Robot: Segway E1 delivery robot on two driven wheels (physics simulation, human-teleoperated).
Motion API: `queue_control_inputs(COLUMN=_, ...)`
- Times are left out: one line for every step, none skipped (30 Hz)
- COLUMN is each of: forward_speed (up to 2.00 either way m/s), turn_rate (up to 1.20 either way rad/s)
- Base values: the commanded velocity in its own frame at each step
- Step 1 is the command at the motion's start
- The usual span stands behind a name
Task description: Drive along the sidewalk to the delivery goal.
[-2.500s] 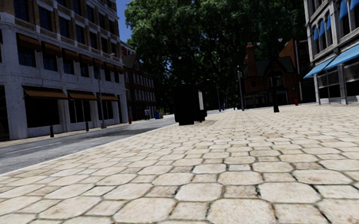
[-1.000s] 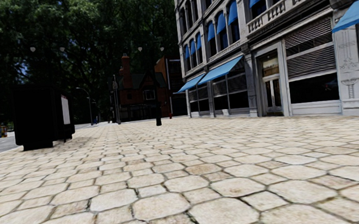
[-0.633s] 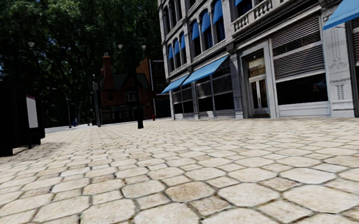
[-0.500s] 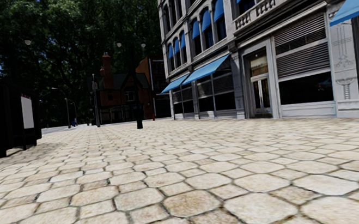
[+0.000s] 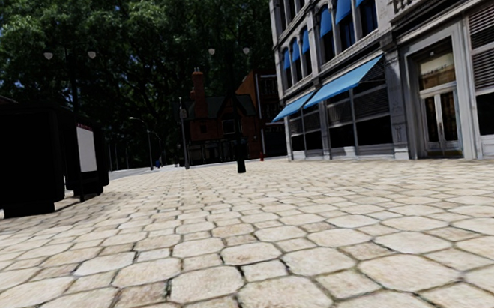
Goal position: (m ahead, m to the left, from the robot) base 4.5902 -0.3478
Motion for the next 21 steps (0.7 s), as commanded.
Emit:
queue_control_inputs(forward_speed=2.0, turn_rate=0.0)
queue_control_inputs(forward_speed=2.0, turn_rate=0.0)
queue_control_inputs(forward_speed=2.0, turn_rate=0.0)
queue_control_inputs(forward_speed=2.0, turn_rate=0.0)
queue_control_inputs(forward_speed=2.0, turn_rate=0.0)
queue_control_inputs(forward_speed=2.0, turn_rate=0.0)
queue_control_inputs(forward_speed=2.0, turn_rate=0.03)
queue_control_inputs(forward_speed=2.0, turn_rate=0.08)
queue_control_inputs(forward_speed=2.0, turn_rate=0.15)
queue_control_inputs(forward_speed=2.0, turn_rate=0.15)
queue_control_inputs(forward_speed=2.0, turn_rate=0.62)
queue_control_inputs(forward_speed=2.0, turn_rate=0.79)
queue_control_inputs(forward_speed=2.0, turn_rate=0.97)
queue_control_inputs(forward_speed=2.0, turn_rate=1.04)
queue_control_inputs(forward_speed=2.0, turn_rate=1.05)
queue_control_inputs(forward_speed=2.0, turn_rate=1.05)
queue_control_inputs(forward_speed=2.0, turn_rate=0.7)
queue_control_inputs(forward_speed=2.0, turn_rate=0.24)
queue_control_inputs(forward_speed=2.0, turn_rate=0.13)
queue_control_inputs(forward_speed=2.0, turn_rate=0.06)
queue_control_inputs(forward_speed=2.0, turn_rate=0.0)
